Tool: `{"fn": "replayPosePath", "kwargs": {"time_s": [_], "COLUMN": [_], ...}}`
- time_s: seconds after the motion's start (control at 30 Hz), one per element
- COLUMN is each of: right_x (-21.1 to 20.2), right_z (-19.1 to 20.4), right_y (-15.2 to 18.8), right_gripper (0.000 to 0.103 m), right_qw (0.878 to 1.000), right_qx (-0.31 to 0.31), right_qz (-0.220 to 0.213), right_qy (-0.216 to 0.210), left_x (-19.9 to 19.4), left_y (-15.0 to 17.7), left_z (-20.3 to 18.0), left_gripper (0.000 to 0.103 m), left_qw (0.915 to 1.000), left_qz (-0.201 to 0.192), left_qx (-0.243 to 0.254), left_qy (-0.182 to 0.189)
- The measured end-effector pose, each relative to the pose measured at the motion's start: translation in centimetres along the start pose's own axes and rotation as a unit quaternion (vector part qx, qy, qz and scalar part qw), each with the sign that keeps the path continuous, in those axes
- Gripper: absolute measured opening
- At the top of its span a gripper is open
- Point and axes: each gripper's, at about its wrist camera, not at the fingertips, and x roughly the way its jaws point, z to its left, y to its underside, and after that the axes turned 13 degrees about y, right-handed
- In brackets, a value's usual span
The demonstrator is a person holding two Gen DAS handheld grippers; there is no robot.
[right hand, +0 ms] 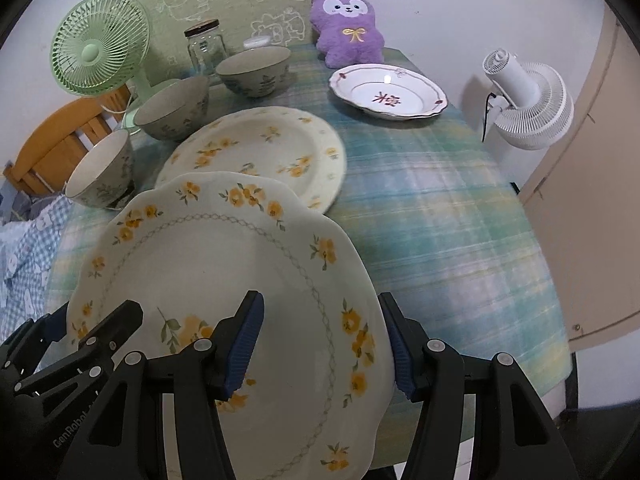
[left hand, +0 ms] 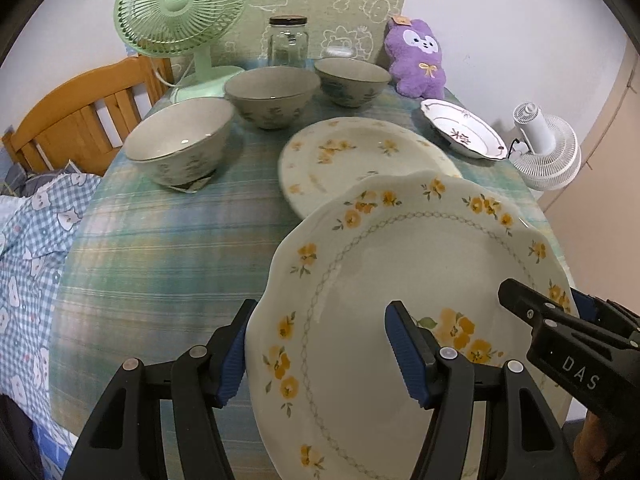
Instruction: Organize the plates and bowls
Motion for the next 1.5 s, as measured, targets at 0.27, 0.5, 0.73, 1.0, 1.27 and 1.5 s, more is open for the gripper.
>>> {"fn": "replayPosePath", "kwargs": {"time_s": [0.27, 0.5, 0.73, 1.0, 1.27, 1.5], "right_x": [2.0, 4.0, 6.2, 9.1, 10.7, 10.9], "right_z": [-5.6, -9.8, -12.8, -14.7, -14.9, -15.0], "right_y": [-0.6, -1.2, -1.6, -1.7, -1.8, -1.9], "right_gripper": [0.061, 0.061, 0.061, 0.061, 0.061, 0.062], "right_qw": [1.000, 1.000, 1.000, 0.999, 0.999, 0.999], "right_qx": [-0.004, -0.003, -0.001, 0.006, 0.005, 0.004], "right_qz": [0.006, 0.014, 0.020, 0.039, 0.048, 0.051], "right_qy": [0.002, 0.007, 0.010, 0.002, 0.001, 0.000], "left_x": [2.5, 4.9, 7.6, 10.2, 11.3, 11.3], "left_y": [-0.1, -0.1, -0.1, 0.1, 0.2, 0.3], "left_z": [-5.1, -8.8, -11.4, -12.6, -12.9, -12.9], "left_gripper": [0.065, 0.065, 0.065, 0.065, 0.065, 0.066], "left_qw": [1.0000, 0.9999, 0.9998, 0.9996, 0.9992, 0.9992], "left_qz": [0.004, 0.006, 0.012, 0.023, 0.030, 0.030], "left_qx": [-0.006, -0.009, -0.013, -0.016, -0.018, -0.015], "left_qy": [0.003, 0.006, 0.005, -0.008, -0.018, -0.023]}}
